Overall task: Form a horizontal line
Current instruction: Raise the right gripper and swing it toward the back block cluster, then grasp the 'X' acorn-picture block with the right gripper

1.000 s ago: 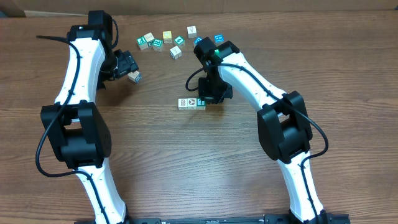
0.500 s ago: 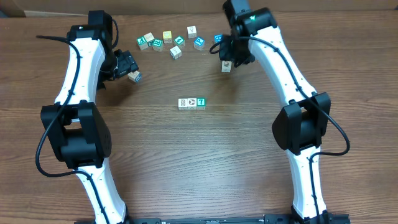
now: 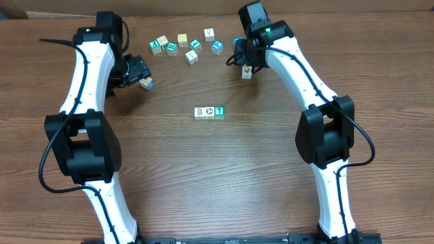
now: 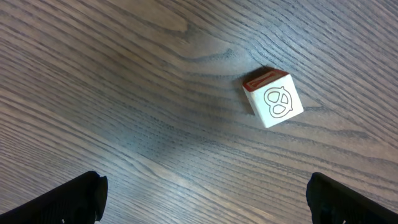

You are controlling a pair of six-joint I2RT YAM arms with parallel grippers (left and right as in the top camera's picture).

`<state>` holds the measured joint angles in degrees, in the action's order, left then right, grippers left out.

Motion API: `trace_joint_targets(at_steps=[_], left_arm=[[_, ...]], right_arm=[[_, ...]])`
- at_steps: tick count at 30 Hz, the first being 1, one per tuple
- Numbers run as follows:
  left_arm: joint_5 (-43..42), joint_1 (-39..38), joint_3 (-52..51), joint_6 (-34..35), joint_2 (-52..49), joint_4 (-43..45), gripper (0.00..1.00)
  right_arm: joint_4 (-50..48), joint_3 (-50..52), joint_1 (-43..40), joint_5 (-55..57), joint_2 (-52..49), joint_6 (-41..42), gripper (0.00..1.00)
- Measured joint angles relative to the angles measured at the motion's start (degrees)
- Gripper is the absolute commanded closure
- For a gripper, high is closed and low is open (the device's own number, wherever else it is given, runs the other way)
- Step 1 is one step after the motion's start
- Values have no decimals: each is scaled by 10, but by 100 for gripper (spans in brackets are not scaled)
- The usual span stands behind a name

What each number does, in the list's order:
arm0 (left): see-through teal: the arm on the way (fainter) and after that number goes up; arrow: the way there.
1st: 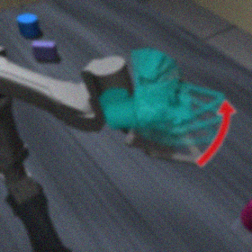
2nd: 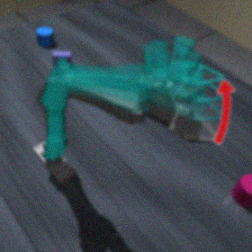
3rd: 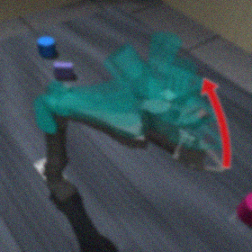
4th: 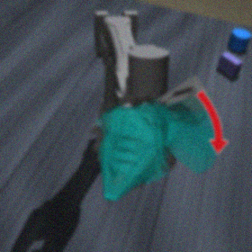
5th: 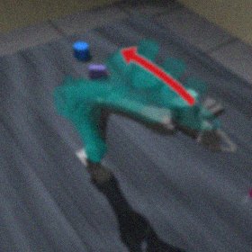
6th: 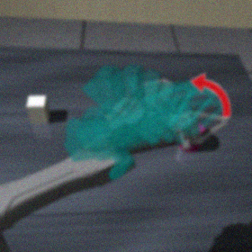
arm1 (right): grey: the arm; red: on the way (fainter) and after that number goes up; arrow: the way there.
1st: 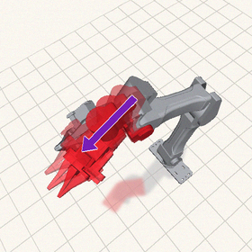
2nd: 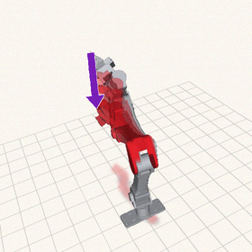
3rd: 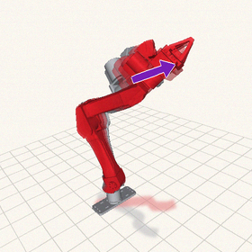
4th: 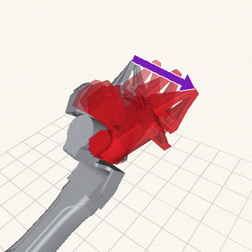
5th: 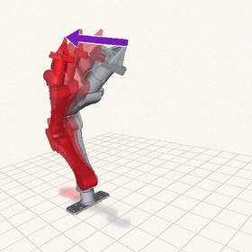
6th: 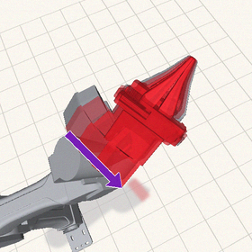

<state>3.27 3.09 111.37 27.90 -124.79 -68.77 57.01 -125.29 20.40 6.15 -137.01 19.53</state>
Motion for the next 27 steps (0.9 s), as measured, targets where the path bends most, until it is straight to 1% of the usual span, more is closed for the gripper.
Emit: trace_joint_targets(at_steps=[7, 8, 9, 11, 12, 13, 14, 16, 20, 24, 27], left_arm=[[0, 0, 0, 0, 0, 0, 0], [0, 0, 0, 0, 0, 0, 0], [0, 0, 0, 0, 0, 0, 0], [0, 0, 0, 0, 0, 0, 0], [0, 0, 0, 0, 0, 0, 0], [0, 0, 0, 0, 0, 0, 0], [0, 0, 0, 0, 0, 0, 0], [0, 0, 0, 0, 0, 0, 0], [0, 0, 0, 0, 0, 0, 0], [0, 0, 0, 0, 0, 0, 0], [0, 0, 0, 0, 0, 0, 0]], right_arm=[[-85, 82, -1, 7, 0, -2, 40], [-93, 92, -1, 7, 0, -2, 43], [-101, 103, -1, 7, 0, -3, 48], [-113, 117, -1, 7, 0, -7, 62], [-116, 122, -1, 7, -1, -8, 70], [-119, 125, -1, 7, -2, -6, 81], [-120, 126, -1, 8, -2, -8, 87], [-122, 127, -1, 8, -2, -5, 89], [-108, 123, -1, 10, -2, -3, 90], [-42, 102, -1, 9, -2, -3, 92], [16, 80, -1, 8, -2, -3, 92]])
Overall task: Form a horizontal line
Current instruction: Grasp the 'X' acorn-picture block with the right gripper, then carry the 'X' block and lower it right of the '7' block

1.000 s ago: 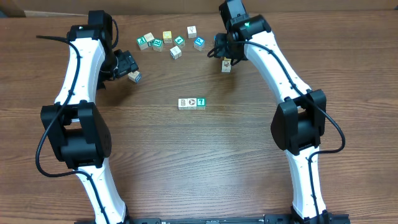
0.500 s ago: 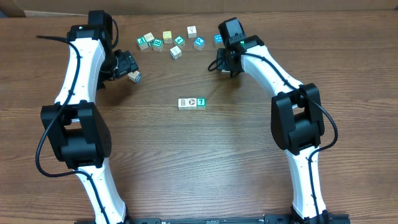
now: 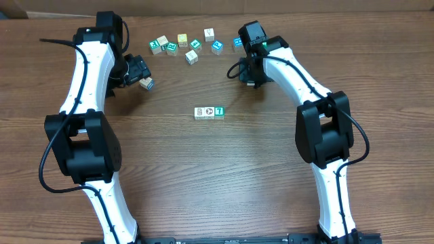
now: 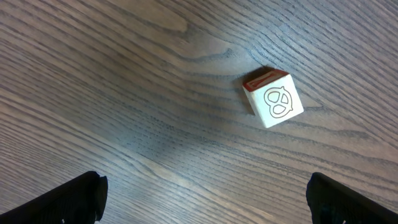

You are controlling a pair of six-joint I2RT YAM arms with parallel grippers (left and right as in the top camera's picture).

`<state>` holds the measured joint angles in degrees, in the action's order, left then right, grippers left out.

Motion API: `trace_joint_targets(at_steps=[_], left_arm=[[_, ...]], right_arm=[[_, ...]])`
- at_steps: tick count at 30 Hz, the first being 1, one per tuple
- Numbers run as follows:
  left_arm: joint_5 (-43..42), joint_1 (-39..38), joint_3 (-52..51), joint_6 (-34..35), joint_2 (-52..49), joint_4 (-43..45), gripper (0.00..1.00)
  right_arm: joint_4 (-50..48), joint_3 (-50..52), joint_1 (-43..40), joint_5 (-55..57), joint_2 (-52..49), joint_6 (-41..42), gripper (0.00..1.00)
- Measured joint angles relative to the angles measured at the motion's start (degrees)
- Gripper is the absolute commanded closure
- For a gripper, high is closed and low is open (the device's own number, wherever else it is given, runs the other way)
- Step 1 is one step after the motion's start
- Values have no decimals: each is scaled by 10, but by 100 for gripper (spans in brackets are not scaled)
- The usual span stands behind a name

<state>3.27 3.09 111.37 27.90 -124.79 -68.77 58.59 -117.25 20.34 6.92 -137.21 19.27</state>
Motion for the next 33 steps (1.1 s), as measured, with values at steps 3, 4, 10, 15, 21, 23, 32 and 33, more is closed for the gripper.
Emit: trace_joint_targets(at_steps=[3, 4, 10, 15, 21, 23, 32, 33], left_arm=[[0, 0, 0, 0, 0, 0, 0], [0, 0, 0, 0, 0, 0, 0], [0, 0, 0, 0, 0, 0, 0], [0, 0, 0, 0, 0, 0, 0], [0, 0, 0, 0, 0, 0, 0], [0, 0, 0, 0, 0, 0, 0], [0, 0, 0, 0, 0, 0, 0], [0, 0, 0, 0, 0, 0, 0]], right_arm=[[47, -21, 0, -13, 1, 0, 91], [59, -25, 0, -21, 2, 0, 91], [118, -28, 1, -90, 7, 0, 90], [136, -24, 9, -114, 7, 0, 88], [141, -23, 34, -124, 7, 2, 88], [141, -23, 41, -127, 7, 5, 88], [152, -23, 44, -127, 7, 15, 88], [152, -23, 44, -127, 7, 15, 87]])
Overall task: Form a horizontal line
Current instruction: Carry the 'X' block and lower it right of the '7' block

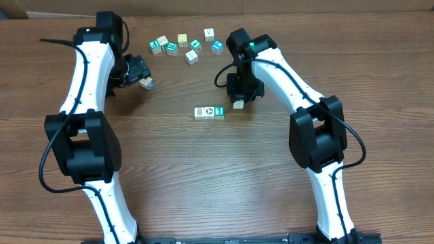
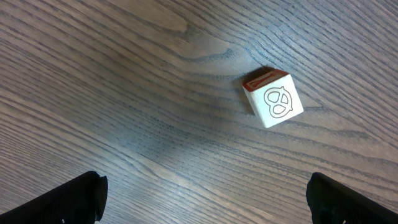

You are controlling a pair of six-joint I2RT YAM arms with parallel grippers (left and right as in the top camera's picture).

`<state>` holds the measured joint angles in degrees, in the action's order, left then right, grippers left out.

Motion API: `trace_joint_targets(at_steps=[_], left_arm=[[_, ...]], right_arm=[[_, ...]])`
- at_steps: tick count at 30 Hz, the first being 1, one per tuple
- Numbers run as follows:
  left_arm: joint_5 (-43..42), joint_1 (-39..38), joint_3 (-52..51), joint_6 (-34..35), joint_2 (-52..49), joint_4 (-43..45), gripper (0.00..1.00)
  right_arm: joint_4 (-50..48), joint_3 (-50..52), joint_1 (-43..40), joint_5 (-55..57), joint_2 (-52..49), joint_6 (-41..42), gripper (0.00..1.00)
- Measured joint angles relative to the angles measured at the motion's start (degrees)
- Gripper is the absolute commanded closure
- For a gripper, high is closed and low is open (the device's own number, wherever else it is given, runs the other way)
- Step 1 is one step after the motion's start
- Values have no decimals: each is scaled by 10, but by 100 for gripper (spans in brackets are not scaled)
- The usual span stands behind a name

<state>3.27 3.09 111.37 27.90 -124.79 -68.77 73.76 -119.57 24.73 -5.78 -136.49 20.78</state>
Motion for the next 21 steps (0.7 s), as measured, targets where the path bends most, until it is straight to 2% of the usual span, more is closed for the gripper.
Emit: trace_joint_targets(at_steps=[6, 21], left_arm=[[0, 0, 0, 0, 0, 0, 0], [0, 0, 0, 0, 0, 0, 0]], right_arm=[[4, 0, 0, 0, 0, 0, 84], [18, 0, 6, 0, 0, 1, 83]])
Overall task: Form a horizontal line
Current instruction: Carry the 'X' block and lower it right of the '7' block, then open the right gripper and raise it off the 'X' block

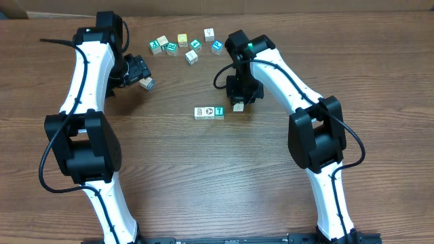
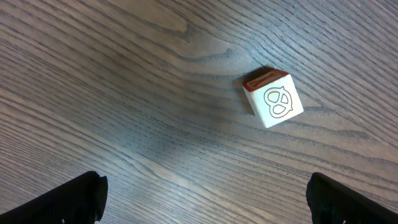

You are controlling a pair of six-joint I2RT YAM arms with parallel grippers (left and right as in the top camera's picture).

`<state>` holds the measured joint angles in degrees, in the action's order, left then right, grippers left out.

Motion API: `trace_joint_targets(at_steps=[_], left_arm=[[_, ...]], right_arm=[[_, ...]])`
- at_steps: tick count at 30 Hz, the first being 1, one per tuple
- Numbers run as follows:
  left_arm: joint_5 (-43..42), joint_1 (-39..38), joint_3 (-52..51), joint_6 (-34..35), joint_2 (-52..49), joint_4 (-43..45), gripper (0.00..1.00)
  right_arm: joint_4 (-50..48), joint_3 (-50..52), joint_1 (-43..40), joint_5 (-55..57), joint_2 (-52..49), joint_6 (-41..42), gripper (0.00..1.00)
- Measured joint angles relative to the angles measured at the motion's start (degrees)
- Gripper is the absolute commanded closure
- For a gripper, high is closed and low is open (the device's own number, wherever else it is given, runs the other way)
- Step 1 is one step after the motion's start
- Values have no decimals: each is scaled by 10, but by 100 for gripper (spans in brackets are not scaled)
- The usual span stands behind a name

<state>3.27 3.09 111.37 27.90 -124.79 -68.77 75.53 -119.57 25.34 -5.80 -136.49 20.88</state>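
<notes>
A row of three blocks point(image 1: 209, 112) lies at the table's middle, ending on the right in a green block point(image 1: 219, 112). My right gripper point(image 1: 239, 100) hangs just right of that end, shut on a pale wooden block point(image 1: 238, 107) that sits a small gap from the green one. My left gripper point(image 2: 205, 202) stands open over bare wood at the far left. Beyond its fingers lies a white block with a pretzel drawing and a red face point(image 2: 273, 99), also seen in the overhead view point(image 1: 146, 84).
Several loose blocks point(image 1: 183, 45) are scattered along the far edge of the table point(image 1: 203, 183), between the two arms. The right arm point(image 1: 285, 74) arches over the table's right half, and the left arm point(image 1: 88, 68) over the left half.
The right gripper and its block have shifted only a trace, staying just right of the row's green end. The left gripper and the pretzel block have not moved.
The right gripper held a pale block up near the loose blocks at the far right. It then stood further left with the block hidden, then low beside the row's right end, where it remains. The left gripper stayed open beside the pretzel block throughout.
</notes>
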Motion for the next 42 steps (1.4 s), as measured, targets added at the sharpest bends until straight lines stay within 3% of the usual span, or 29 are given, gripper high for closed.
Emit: trace_joint_targets(at_steps=[13, 30, 38, 42], left_arm=[[0, 0, 0, 0, 0, 0, 0], [0, 0, 0, 0, 0, 0, 0], [0, 0, 0, 0, 0, 0, 0], [0, 0, 0, 0, 0, 0, 0]], right_arm=[[0, 0, 2, 0, 0, 1, 76], [-20, 40, 2, -1, 2, 1, 75], [-31, 56, 2, -2, 7, 1, 60], [-33, 56, 3, -2, 7, 1, 57]])
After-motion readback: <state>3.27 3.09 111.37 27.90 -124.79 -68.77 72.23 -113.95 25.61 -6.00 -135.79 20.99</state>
